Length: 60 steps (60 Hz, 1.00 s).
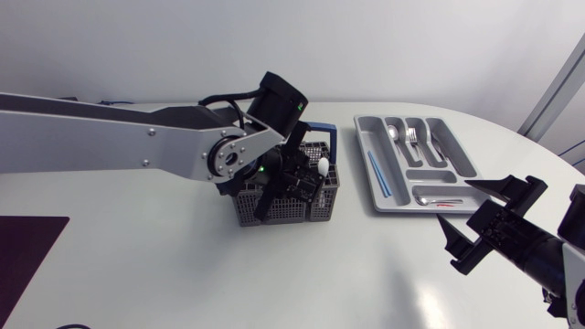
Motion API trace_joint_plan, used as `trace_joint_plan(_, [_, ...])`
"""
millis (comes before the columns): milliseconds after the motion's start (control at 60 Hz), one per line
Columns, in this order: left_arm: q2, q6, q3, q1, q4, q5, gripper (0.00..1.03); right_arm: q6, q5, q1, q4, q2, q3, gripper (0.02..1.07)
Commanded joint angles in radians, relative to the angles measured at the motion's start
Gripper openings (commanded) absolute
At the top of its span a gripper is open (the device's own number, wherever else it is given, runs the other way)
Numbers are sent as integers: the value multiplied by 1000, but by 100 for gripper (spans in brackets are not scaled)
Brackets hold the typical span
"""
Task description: Unload the cutlery basket into the drawer organizer.
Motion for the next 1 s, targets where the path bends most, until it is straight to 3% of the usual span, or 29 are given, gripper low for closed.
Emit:
trace_joint_plan(0, [-49,24,-49,5,20,-9,13,16,-3,10,-17,-20,-28,97])
trace_joint_plan(583, [-133,-1,-106,7,70,-7,14,16,-2,13,-78,-120,-53,97])
trace_joint_plan(750, [-118,10,-114,5,70,-7,43,14,0,13,-101,-149,-57,97])
trace_joint_plan(983, [-97,31,-105,10,62,-9,58,11,-2,15,-103,-155,-57,97])
